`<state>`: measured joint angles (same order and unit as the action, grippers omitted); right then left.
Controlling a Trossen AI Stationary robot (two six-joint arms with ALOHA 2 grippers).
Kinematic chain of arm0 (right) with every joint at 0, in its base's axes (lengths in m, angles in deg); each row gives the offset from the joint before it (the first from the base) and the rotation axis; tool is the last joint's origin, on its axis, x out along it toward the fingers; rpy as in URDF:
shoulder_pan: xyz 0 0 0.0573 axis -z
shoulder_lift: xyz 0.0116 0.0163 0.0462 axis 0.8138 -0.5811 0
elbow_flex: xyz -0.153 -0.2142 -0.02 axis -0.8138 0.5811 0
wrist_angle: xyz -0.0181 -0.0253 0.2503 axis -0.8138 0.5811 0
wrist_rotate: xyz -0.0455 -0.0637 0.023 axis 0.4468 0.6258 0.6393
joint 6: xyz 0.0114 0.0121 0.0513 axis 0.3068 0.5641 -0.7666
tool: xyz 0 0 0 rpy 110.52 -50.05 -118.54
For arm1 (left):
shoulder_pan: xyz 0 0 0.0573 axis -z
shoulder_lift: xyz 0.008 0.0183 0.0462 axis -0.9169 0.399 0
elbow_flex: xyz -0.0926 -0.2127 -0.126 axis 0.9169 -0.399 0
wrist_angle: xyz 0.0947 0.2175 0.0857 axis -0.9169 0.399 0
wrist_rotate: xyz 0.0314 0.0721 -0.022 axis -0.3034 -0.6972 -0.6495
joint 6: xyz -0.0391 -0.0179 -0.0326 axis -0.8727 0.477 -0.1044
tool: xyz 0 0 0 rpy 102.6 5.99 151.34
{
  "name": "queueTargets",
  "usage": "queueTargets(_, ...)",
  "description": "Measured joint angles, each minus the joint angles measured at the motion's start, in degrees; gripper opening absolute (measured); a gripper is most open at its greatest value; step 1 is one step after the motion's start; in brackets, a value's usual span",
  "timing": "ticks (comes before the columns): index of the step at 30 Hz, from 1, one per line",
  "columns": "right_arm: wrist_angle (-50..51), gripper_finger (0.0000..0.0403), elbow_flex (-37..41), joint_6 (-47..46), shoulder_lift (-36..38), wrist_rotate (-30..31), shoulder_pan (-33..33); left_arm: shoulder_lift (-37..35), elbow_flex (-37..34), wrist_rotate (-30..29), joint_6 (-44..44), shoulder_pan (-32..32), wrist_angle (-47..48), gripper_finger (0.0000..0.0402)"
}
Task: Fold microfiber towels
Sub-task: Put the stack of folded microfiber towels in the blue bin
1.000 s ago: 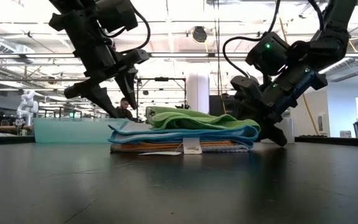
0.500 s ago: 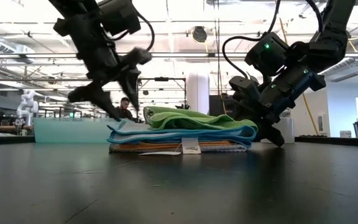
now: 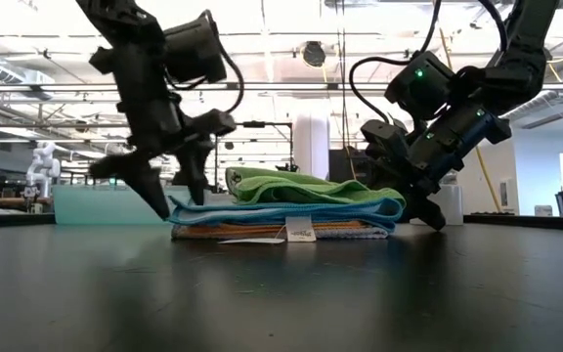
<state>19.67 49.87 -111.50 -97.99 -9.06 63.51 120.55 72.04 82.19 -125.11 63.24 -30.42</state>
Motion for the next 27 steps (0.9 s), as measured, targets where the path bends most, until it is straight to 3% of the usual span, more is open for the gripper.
queueTargets(3,-0.3,0.0102,0.0,0.1,0.0,-0.1,0.0,1.3,0.1,0.5,-1.9,0.0,-2.6,0.0228)
queueTargets(13,-0.9,0.0102,0.1,-0.1,0.0,-0.5,0.0,10.1,0.3,1.9,-2.5,0.3,-25.5,0.0228)
queueTargets(19,-0.7,0.0102,0.0,0.1,0.0,-1.4,0.0,11.9,0.4,4.0,-0.4,0.2,-26.8,0.0222)
queueTargets(23,-0.7,0.0102,0.0,0.1,0.0,-1.4,0.0,12.0,0.3,4.1,-0.3,-0.1,-25.7,0.0158)
queueTargets(27,-0.8,0.0102,0.0,0.1,0.0,-1.4,0.0,12.1,0.3,4.5,2.8,-0.3,-25.5,0.0039)
